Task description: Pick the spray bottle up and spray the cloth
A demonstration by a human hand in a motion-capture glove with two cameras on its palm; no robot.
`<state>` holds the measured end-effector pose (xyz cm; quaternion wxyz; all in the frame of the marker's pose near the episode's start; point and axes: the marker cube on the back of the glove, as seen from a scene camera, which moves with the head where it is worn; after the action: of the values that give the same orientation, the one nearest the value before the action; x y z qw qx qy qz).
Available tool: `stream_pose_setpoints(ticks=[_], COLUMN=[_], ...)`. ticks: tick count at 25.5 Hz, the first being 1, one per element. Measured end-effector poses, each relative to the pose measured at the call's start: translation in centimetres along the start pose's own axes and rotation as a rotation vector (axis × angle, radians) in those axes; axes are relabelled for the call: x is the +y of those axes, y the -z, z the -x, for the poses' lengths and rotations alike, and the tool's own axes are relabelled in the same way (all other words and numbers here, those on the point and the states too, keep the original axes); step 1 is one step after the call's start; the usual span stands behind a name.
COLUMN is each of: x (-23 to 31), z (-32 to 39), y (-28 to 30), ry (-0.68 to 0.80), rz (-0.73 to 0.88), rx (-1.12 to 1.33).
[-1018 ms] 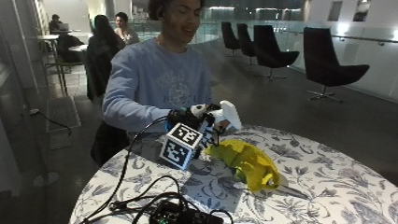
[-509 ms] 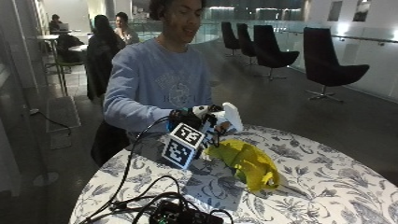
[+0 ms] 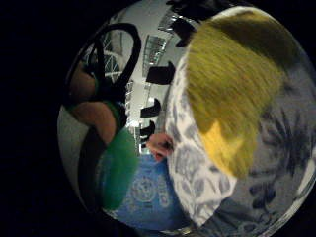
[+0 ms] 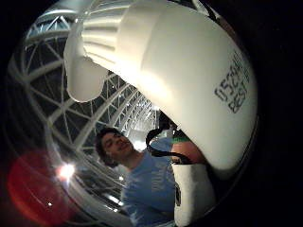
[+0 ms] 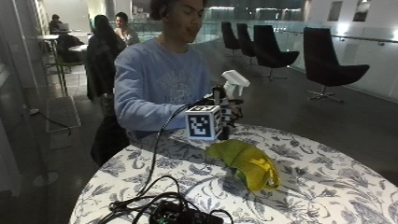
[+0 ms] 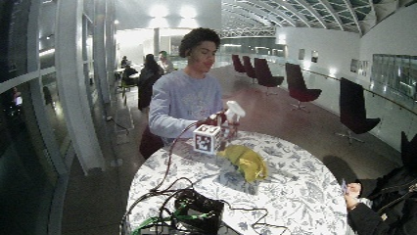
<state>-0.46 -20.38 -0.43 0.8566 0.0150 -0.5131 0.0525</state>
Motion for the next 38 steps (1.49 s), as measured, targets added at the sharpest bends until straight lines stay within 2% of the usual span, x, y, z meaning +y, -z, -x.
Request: stream_pose_setpoints(ticks=[4, 7, 12, 19, 23, 26, 30, 38], x=[-5.1, -9.0, -12.4, -12.6, -11.1, -9.2, -4.4, 4.8], z=[-0.6, -4.2, -8.5, -10.2, -9.5, -7.9, -5.6, -2.7], y=[-4.3, -7.8, -12.2, -13.2, -13.2, -12.2, -9.8, -0.5], ry=[0.146, 0.211, 0.215, 0.186, 0.141, 0.131, 0.101, 0.104], rz=[0.009, 0.045, 0.094, 0.148, 0.177, 0.133, 0.168, -0.067], rx=[0.063, 0.157, 0.225, 0.278, 0.262, 0.269, 0.314, 0.6])
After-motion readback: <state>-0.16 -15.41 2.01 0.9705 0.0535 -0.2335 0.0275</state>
